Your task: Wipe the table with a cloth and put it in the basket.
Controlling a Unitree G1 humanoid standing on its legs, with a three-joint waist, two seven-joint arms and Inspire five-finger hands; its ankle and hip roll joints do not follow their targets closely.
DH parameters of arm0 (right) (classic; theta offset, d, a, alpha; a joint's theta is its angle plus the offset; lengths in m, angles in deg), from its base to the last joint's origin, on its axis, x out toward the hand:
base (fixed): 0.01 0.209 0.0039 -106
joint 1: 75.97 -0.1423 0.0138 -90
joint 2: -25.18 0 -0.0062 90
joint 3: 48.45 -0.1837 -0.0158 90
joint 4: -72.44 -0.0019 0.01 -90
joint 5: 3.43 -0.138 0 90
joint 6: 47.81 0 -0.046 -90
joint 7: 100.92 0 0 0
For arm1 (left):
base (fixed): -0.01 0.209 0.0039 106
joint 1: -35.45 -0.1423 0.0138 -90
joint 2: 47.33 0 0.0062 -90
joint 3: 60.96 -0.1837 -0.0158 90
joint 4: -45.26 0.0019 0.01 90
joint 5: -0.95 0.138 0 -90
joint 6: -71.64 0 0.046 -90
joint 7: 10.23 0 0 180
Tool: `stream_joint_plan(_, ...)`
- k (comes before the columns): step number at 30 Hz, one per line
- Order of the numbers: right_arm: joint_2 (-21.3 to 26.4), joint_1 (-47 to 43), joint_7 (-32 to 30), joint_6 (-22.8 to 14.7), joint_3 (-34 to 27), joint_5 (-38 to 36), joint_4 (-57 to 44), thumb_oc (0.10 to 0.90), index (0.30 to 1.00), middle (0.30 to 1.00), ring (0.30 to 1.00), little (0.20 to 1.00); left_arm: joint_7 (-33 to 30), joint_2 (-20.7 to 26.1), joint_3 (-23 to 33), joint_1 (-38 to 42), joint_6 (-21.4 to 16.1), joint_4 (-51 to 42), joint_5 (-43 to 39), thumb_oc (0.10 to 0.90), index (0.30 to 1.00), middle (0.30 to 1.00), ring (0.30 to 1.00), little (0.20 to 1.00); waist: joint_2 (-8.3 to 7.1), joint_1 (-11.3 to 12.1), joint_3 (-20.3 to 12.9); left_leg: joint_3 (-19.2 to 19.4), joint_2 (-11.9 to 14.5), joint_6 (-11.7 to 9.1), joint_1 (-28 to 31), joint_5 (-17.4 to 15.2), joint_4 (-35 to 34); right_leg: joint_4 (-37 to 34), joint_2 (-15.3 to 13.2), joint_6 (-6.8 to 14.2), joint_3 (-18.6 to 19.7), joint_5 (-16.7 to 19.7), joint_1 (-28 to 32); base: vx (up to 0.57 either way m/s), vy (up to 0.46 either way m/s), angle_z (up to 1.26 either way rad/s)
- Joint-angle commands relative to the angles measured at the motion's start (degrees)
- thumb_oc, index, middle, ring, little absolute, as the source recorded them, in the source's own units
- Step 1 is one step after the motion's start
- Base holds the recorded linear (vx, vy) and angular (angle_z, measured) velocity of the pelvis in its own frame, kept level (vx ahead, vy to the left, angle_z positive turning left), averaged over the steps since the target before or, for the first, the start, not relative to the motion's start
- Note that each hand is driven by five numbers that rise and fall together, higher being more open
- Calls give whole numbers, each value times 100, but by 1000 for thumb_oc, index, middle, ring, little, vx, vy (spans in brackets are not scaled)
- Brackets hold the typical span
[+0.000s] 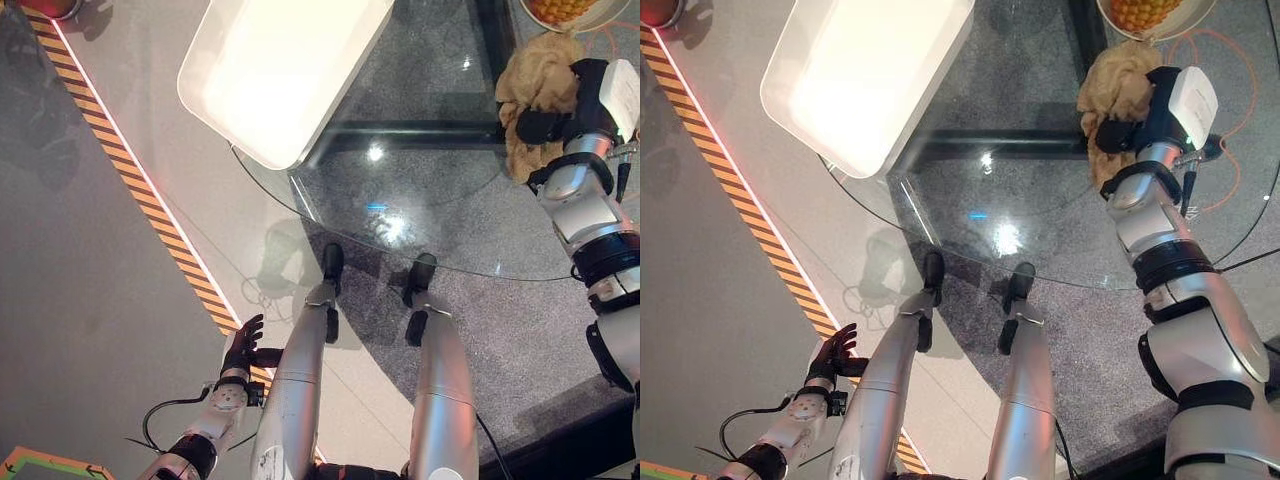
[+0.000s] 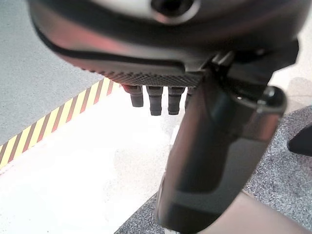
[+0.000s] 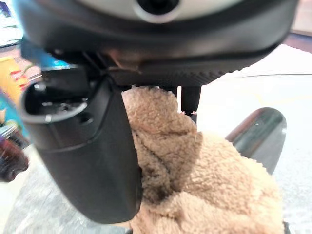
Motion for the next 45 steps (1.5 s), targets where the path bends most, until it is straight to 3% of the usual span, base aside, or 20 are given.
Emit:
stream_joint_plan(1, 5, -187, 487, -329, 435, 248, -216, 100, 300, 300, 300, 200, 16, -217, -38, -380, -202, 38, -100, 800, 900, 900, 900, 900, 466, 130, -117, 228, -272, 289, 263, -584, 158, -29, 376, -70, -361, -110, 36, 0, 0, 0)
stream_joint_plan(16, -731, 605, 1602, -534, 589, 611, -81, 100, 300, 300, 300, 200, -46, -409, -60, -269, -499, 112, -120, 800, 900, 900, 900, 900, 479, 117, -117, 253, -302, 290, 266, -498, 11, -176, 443, -80, -351, -54, 34, -3, 0, 2)
stream_joint_plan(23, -1116, 1310, 2106, -812, 626, 594, -727, 100, 300, 300, 300, 200, -219, -490, 226, -234, -680, -68, -363, 800, 900, 900, 900, 900, 382, 65, -117, 245, -302, 263, 397, -472, -73, -299, 489, -88, -354, -32, 183, -5, -9, -1)
stream_joint_plan(34, -1408, 2191, 2159, -757, 673, 917, -1722, 100, 300, 300, 300, 200, -355, -509, 565, -279, -734, -185, -601, 800, 900, 900, 900, 900, 151, -25, -117, 191, -255, 216, 726, -432, -206, -407, 573, -92, -385, -45, 547, -10, -28, 4)
stream_joint_plan(45, -1500, 2624, 2048, -706, 487, 769, -1828, 100, 300, 300, 300, 200, -1037, -523, 1134, -214, -1600, -503, -1039, 800, 900, 900, 900, 900, 10, -29, -117, 118, -203, 180, 975, -409, -274, -449, 582, -104, -466, -70, 826, -7, -30, 2)
